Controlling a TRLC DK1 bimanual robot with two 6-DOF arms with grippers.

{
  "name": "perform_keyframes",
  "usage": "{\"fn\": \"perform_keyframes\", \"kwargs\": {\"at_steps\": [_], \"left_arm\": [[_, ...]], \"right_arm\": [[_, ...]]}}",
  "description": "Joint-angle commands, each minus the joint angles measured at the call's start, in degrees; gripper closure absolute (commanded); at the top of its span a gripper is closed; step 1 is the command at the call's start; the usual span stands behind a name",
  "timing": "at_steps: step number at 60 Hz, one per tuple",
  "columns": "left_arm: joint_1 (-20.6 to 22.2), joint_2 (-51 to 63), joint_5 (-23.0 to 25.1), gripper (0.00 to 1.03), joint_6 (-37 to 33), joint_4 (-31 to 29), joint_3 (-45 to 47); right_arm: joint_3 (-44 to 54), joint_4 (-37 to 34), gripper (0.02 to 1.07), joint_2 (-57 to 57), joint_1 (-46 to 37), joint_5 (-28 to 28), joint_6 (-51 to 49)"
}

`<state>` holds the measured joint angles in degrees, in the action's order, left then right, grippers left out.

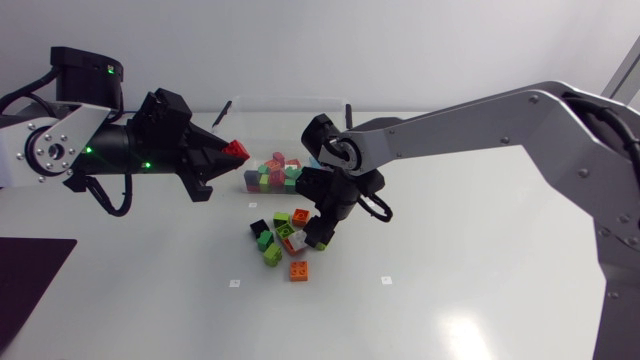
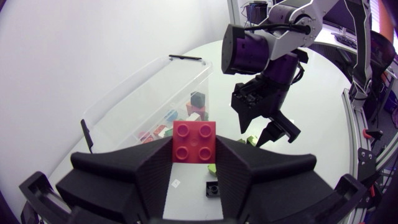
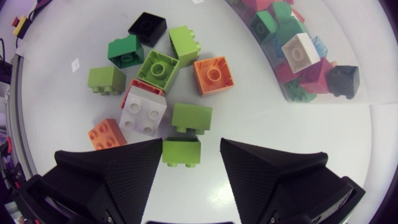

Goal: Place the duplo bricks in the container

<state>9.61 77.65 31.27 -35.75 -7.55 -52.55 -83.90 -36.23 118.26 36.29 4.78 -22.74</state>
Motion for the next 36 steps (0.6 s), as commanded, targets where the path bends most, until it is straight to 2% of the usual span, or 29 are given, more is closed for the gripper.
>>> {"fn": "perform_keyframes", "kwargs": {"at_steps": [1,11,18,25,28,33,36], "left_arm": [[-0.6,0.2,0.6,0.85,0.7,0.2,-1.0],[-0.8,0.6,0.6,0.84,1.6,0.8,-2.3],[-0.6,1.3,0.7,0.84,2.7,1.7,-3.3],[-0.3,1.5,0.6,0.84,3.9,2.8,-3.8],[-0.3,1.8,0.6,0.84,4.5,3.4,-4.0],[-0.3,3.0,0.6,0.84,5.3,4.3,-4.7],[-0.4,4.0,0.5,0.84,6.0,5.0,-5.4]], "right_arm": [[-1.2,-2.1,0.37,2.8,0.3,-0.6,-1.0],[-1.1,-2.8,0.38,3.6,0.4,-0.8,-0.8],[-0.7,-2.1,0.44,3.6,0.4,-0.8,-0.8],[-0.7,-1.5,0.44,3.7,0.5,-0.8,-0.8],[-0.7,-1.4,0.5,3.8,0.6,-0.8,-0.8],[-0.5,-1.2,0.69,3.9,0.9,-0.8,-0.9],[0.1,-0.4,0.71,3.3,1.0,-0.7,-0.8]]}}
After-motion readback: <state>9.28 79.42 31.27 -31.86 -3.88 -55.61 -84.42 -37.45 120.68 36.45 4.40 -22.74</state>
